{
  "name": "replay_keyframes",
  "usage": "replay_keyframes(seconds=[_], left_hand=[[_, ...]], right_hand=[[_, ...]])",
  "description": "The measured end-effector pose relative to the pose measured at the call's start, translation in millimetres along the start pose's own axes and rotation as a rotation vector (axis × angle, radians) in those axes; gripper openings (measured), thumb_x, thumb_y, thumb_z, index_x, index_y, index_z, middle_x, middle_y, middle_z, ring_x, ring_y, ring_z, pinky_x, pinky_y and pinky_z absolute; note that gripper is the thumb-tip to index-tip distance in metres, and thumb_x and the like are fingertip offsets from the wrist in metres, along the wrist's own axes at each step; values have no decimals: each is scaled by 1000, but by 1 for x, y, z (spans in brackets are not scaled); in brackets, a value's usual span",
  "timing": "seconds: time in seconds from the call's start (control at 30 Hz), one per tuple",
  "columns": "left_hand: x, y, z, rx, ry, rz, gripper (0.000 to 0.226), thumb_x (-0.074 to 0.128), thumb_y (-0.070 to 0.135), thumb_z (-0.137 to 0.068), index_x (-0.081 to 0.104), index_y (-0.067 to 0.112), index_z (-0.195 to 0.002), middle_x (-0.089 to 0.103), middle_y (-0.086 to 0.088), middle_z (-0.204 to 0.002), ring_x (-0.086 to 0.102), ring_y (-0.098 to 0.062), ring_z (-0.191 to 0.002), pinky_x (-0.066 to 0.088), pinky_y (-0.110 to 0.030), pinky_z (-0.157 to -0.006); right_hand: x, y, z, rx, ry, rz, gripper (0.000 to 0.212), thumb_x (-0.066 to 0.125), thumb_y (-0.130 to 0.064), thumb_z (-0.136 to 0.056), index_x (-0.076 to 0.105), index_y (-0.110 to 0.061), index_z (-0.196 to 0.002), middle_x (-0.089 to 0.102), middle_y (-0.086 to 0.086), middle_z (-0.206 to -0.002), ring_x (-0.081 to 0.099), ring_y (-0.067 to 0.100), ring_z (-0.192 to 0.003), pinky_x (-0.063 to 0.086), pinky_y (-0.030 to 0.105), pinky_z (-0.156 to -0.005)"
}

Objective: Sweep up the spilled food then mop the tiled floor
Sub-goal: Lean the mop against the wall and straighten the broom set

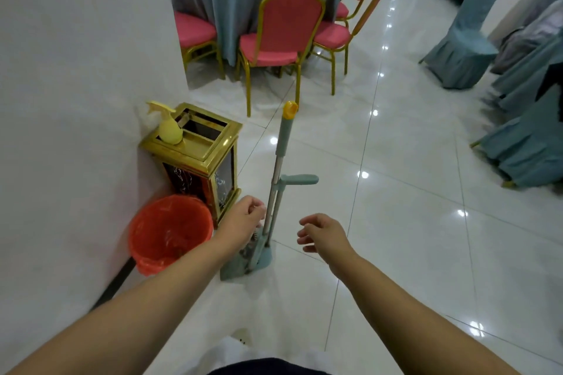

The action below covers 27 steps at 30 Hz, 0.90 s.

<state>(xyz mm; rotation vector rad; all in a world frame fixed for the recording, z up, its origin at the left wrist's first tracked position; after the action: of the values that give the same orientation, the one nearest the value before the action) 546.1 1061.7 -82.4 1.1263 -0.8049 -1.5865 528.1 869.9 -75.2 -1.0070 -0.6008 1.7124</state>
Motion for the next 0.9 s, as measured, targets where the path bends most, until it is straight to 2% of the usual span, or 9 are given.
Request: replay_keyframes(seconds=[0.13,0.27,0.37,0.43,0.5,0.6,0.67,0.77,0.9], left_hand=[[-2,16,-33,-1,49,39,21,52,25,-94,57,16,-113,62,-2,-96,61,-19,-91,54,-42,-85],[-2,29,-62,-2,124,35,34,53,28,-94,52,19,-127,59,2,-110,57,-16,-102,51,-36,-89],[2,43,-84,-3,183,66,40,55,29,-93,48,20,-131,57,5,-117,54,-11,-109,47,-27,-88],[5,53,-98,-4,240,95,43,56,29,-92,47,19,-133,57,4,-120,54,-12,-112,46,-31,-95],[9,62,-109,1,291,109,42,56,28,-92,48,18,-132,58,2,-121,55,-13,-113,46,-33,-97],[18,74,-118,44,362,92,26,54,31,-94,53,25,-119,62,5,-112,58,-9,-105,48,-27,-87],[24,76,-119,38,420,86,22,51,35,-95,53,27,-115,63,-1,-107,60,-12,-97,50,-30,-79],[33,73,-116,7,521,67,27,48,36,-95,52,20,-117,63,-2,-102,60,-19,-94,50,-38,-80],[37,73,-100,49,626,117,17,47,24,-97,51,26,-114,55,15,-95,53,-7,-87,44,-14,-72]], right_hand=[[-8,-19,-49,-32,-14,69,21,43,-5,-96,59,-18,-92,66,7,-87,64,16,-75,53,19,-60],[-13,-42,-103,-137,-2,254,19,45,-6,-93,60,-18,-95,64,4,-91,63,16,-79,53,27,-69],[-22,-57,-145,-220,40,451,19,46,-15,-94,60,-18,-106,59,-2,-87,57,11,-69,45,22,-57],[-26,-61,-173,-245,20,550,27,46,-13,-94,59,-16,-118,58,-2,-96,56,11,-73,41,19,-55],[-26,-64,-197,-270,-44,651,32,48,-11,-94,56,-16,-125,55,4,-116,53,13,-85,44,19,-65],[-18,-67,-223,-336,-202,788,32,50,-17,-96,55,-18,-128,54,6,-123,49,14,-90,45,23,-74],[-11,-65,-236,-337,-319,901,32,49,-18,-97,55,-17,-128,58,8,-119,55,18,-91,48,27,-77],[0,-60,-246,-349,-471,1053,28,50,-19,-95,58,-15,-122,61,6,-102,55,19,-86,46,26,-72],[14,-50,-243,-315,-622,1106,20,55,-27,-91,62,-14,-104,53,-2,-77,52,12,-70,44,21,-62]])
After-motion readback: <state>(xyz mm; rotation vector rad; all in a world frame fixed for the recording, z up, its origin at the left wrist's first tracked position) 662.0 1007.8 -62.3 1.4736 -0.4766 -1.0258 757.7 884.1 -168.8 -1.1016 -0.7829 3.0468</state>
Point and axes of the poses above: each hand's wrist, its own z-axis away from the middle knuckle, its own x-axis out of the palm, y = z × x, the point moved 9 cm from there along -z, towards the middle knuckle
